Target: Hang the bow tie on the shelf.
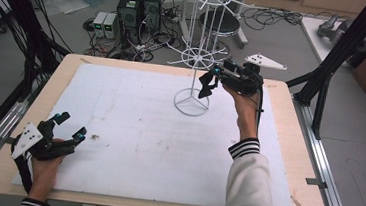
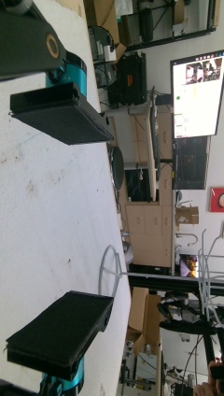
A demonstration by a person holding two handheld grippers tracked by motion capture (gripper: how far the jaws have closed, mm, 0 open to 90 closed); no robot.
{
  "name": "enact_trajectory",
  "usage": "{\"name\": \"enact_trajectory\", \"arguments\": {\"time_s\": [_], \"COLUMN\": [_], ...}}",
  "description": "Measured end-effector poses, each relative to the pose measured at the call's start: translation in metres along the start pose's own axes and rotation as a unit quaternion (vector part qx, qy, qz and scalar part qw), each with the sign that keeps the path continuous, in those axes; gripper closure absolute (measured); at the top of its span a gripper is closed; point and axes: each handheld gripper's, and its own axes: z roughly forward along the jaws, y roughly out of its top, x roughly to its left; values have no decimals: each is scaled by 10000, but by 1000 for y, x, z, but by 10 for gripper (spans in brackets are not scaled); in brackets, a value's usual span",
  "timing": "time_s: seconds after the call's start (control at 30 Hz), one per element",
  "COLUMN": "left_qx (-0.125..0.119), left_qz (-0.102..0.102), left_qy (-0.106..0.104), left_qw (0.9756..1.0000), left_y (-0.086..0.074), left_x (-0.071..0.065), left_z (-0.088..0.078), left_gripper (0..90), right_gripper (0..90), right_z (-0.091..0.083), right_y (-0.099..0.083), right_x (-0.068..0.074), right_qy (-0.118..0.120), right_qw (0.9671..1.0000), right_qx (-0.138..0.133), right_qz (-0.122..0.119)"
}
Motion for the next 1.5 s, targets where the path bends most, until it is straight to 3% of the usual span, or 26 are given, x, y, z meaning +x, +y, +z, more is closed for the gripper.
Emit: {"name": "enact_trajectory", "arguments": {"time_s": [0.03, 0.07, 0.17, 0.23, 0.33, 0.5, 0.73, 0.8, 0.97, 1.07, 1.1, 1.17, 1.23, 1.3, 1.5], "left_qx": [1, -3, -1, 2, 2, -12, -12, -18, 14, 25, 26, 44, 56, 66, 54], "left_qz": [0, -5, -6, -1, -2, 16, 21, 21, 53, 60, 52, 52, 42, 69, 63], "left_qy": [-1, 1, 2, 0, -2, -34, -45, -39, -34, -33, -32, -18, -19, -37, -25], "left_qw": [10000, 10000, 10000, 10000, 10000, 10000, 10000, 10000, 10000, 10000, 10000, 10000, 10000, 9999, 10000], "left_y": [0, 0, 0, 0, 0, 0, 0, 0, 0, 0, 0, 0, 0, 0, 0], "left_x": [0, 0, 0, 0, 0, 0, 0, -1, -1, -1, -1, -1, -1, -1, -1], "left_z": [0, 0, 0, 0, 0, 0, 0, 0, 0, 1, 1, 1, 1, 1, 1], "left_gripper": [178, 178, 178, 178, 178, 178, 178, 178, 178, 178, 178, 179, 178, 173, 163], "right_gripper": [375, 243, 112, 107, 11, 11, 11, 10, 10, 10, 10, 10, 10, 10, 10], "right_z": [0, -4, -9, -12, -25, -46, -76, -89, -107, -117, -117, -123, -124, -127, -129], "right_y": [0, 2, 4, 4, 7, 7, -1, -13, -40, -64, -64, -91, -97, -118, -152], "right_x": [0, 3, 5, 6, 10, 25, 38, 43, 45, 47, 47, 48, 48, 49, 47], "right_qy": [0, -132, -269, -313, -300, -290, -161, -53, 22, -130, -130, -314, -364, -521, -865], "right_qw": [10000, 9998, 9996, 9995, 9995, 9992, 9991, 9984, 9978, 9962, 9962, 9944, 9942, 9933, 9905], "right_qx": [0, 7, -1, 20, -9, 115, -68, -194, -306, -433, -433, -618, -650, -797, -829], "right_qz": [0, -121, -97, -67, -85, -235, -397, -534, -585, -742, -742, -795, -772, -650, -673]}}
